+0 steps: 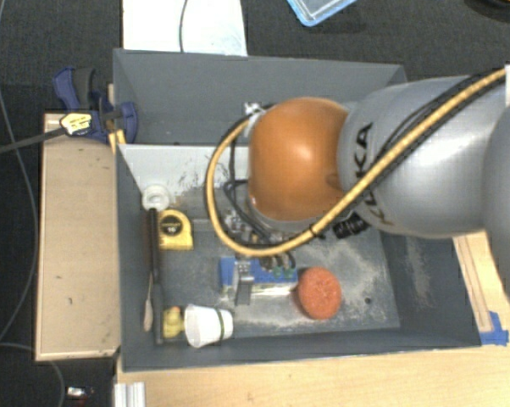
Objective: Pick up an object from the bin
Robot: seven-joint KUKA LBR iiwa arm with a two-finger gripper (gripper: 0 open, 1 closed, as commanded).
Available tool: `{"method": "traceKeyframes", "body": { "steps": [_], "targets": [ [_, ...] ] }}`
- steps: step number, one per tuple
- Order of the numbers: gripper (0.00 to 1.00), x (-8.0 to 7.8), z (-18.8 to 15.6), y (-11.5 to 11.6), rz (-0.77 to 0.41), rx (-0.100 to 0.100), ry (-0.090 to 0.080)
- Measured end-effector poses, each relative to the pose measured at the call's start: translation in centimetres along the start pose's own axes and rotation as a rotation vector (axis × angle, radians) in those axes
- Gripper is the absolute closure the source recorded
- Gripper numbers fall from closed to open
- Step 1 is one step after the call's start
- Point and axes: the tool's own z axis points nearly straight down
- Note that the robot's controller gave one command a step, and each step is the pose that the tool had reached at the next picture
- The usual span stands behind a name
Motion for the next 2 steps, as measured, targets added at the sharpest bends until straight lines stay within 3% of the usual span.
{"method": "traceKeyframes", "body": {
  "steps": [1,2],
  "targets": [
    [0.00,-0.2,-0.5,-0.1,0.007,-0.002,-0.008],
    [0.00,1.6,-5.7,-2.2,0.041,0.000,0.000]
  ]
}}
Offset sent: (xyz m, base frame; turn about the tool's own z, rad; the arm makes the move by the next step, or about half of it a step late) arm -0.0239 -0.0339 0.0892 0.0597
